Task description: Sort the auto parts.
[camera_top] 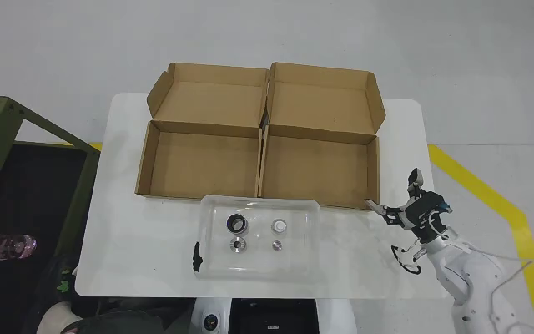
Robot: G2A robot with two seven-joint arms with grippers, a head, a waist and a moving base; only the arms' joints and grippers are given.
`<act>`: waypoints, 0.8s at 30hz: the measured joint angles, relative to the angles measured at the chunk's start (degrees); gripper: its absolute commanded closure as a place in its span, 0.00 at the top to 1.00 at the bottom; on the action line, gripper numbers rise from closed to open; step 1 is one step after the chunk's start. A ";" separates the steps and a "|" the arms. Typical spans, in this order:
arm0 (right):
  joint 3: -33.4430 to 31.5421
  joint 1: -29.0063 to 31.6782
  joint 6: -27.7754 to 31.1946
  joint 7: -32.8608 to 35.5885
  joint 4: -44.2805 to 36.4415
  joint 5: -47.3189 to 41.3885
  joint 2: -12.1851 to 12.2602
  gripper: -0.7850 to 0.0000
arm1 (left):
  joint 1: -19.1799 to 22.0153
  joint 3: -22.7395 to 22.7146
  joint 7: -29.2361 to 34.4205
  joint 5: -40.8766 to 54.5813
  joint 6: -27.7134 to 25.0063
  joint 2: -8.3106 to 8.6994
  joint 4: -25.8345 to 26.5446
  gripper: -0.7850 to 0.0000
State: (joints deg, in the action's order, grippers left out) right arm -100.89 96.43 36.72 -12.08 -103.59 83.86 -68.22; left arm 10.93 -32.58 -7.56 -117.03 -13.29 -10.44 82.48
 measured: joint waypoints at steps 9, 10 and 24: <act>0.00 0.00 0.00 0.00 0.00 0.00 0.00 1.00 | 0.00 0.00 0.00 0.00 0.00 0.00 0.00 1.00; 0.00 0.00 0.00 0.00 0.00 0.00 0.00 1.00 | 0.00 0.00 0.00 0.00 0.00 0.00 0.00 1.00; 0.62 -0.17 0.24 0.87 -0.30 0.36 0.04 1.00 | 0.00 0.00 0.00 0.00 0.00 0.00 0.00 1.00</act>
State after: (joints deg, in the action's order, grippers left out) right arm -100.27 96.26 36.97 -11.21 -103.90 84.22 -68.19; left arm 10.93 -32.58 -7.56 -117.03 -13.29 -10.44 82.48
